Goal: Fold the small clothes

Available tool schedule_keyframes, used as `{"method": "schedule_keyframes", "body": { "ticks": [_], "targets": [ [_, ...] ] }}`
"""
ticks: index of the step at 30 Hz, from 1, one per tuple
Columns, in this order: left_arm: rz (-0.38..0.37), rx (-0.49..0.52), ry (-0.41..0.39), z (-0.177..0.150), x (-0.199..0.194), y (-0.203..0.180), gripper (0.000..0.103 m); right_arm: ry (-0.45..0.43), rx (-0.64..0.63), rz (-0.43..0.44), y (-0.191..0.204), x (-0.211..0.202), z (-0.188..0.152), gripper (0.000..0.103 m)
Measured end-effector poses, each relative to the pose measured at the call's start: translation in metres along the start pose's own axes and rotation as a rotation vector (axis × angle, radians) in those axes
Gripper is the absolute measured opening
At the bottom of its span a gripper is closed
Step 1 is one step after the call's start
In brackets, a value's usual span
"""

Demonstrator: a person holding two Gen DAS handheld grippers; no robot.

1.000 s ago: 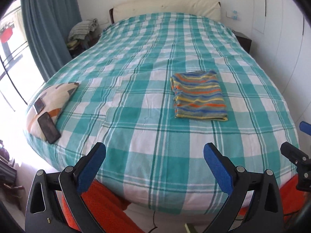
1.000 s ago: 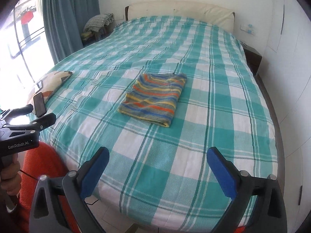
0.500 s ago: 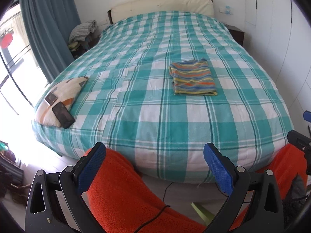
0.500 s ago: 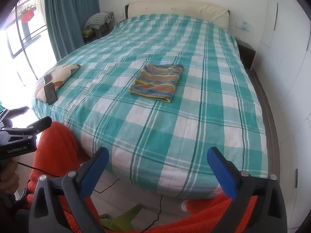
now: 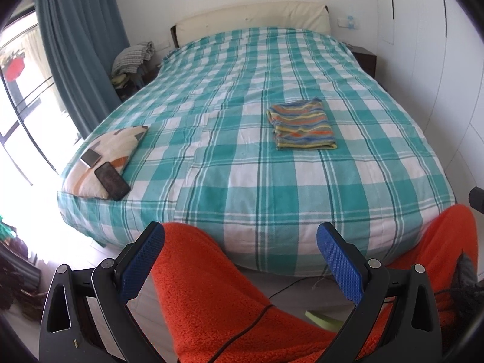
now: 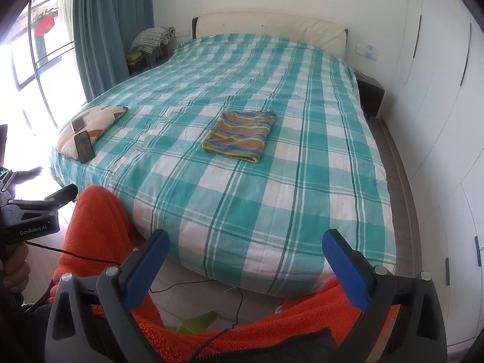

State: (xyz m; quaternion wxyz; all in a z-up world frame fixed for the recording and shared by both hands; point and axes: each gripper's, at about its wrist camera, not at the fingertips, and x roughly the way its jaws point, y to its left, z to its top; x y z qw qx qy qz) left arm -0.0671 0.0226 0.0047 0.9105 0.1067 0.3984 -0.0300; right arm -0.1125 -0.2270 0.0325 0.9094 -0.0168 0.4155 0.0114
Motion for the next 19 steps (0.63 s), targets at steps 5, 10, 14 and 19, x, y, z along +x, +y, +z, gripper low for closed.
{"method": "schedule_keyframes", "body": {
  "ticks": [5,10,14,19],
  "targets": [
    [-0.018,-0.005,-0.007,0.003,-0.003,-0.003,0.101,-0.027,0.007,-0.007,0.007,-0.005,0.002,0.1],
    [-0.034,0.014,-0.008,0.004,-0.004,-0.011,0.101,-0.038,0.027,-0.022,0.002,-0.007,0.001,0.1],
    [-0.051,0.022,-0.019,0.004,-0.008,-0.015,0.101,-0.029,0.037,-0.032,-0.002,-0.004,-0.002,0.1],
    [-0.051,0.021,-0.042,0.006,-0.012,-0.017,0.101,-0.037,0.048,-0.027,-0.005,-0.005,-0.003,0.1]
  ]
}}
